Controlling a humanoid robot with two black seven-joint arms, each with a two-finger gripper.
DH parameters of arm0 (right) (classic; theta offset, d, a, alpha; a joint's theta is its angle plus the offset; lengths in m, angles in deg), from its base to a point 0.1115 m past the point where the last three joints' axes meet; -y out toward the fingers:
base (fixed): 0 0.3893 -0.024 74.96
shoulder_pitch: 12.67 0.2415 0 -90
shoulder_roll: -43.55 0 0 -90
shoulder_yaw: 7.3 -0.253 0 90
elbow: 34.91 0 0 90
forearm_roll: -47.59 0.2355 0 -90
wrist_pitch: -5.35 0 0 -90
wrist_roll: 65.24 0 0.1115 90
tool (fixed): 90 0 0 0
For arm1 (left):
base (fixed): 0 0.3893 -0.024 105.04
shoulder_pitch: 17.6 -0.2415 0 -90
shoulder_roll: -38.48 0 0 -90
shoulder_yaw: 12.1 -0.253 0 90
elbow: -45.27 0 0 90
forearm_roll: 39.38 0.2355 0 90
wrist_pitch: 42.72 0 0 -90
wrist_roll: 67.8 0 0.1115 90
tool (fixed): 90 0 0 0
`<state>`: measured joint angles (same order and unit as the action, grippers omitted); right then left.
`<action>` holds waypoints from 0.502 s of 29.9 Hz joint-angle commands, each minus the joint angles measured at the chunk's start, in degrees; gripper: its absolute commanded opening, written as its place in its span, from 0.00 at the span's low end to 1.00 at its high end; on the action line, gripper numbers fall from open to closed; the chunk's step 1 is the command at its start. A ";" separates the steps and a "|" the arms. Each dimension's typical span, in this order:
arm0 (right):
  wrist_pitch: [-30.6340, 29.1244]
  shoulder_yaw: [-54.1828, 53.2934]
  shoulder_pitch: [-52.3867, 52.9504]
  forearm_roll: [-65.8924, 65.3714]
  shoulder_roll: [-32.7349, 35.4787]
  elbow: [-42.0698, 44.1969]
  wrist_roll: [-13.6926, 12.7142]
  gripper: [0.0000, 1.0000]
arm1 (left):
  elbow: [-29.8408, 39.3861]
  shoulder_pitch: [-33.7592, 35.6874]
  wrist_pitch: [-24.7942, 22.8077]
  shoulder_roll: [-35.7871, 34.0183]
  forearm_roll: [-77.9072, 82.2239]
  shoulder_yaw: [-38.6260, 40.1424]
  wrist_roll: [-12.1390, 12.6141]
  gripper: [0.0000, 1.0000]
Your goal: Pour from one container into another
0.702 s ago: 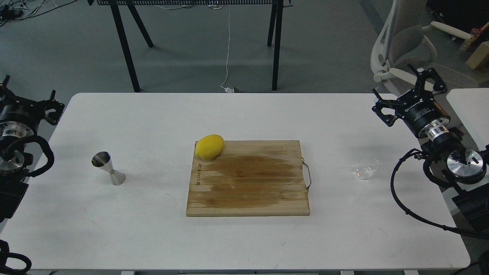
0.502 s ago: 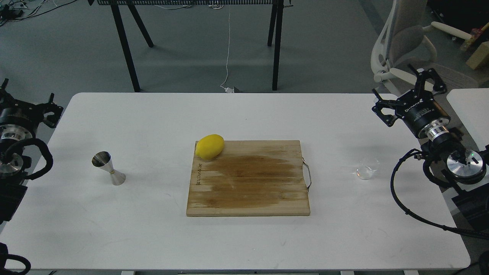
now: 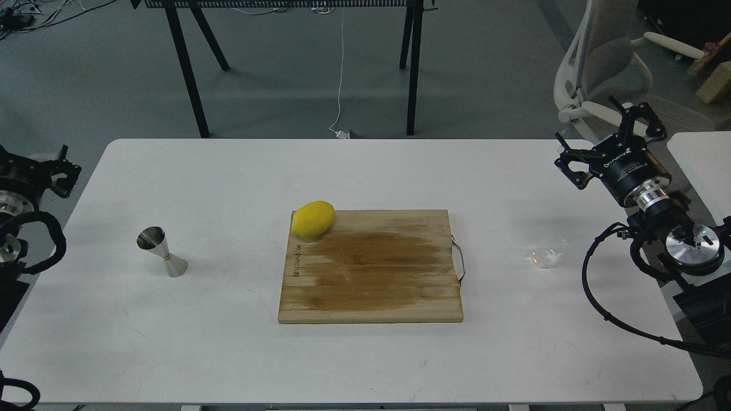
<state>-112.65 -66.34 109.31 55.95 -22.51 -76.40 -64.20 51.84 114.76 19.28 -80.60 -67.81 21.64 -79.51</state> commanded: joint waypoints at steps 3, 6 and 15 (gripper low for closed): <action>0.00 -0.11 -0.52 0.17 1.11 -0.35 0.02 1.00 | -8.50 6.24 0.00 -0.72 5.22 -14.45 -6.12 1.00; 0.00 -1.60 -0.52 0.17 2.25 -0.43 0.02 1.00 | -11.22 8.87 0.00 -0.63 5.22 -27.28 -13.85 1.00; 0.00 -2.48 -0.78 0.17 4.89 -1.67 -0.07 1.00 | -29.74 12.66 0.00 5.77 5.22 -41.73 -16.30 1.00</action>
<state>-112.65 -68.81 108.78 56.18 -18.23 -77.95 -64.26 30.32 127.29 19.27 -78.15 -62.58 -18.92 -95.76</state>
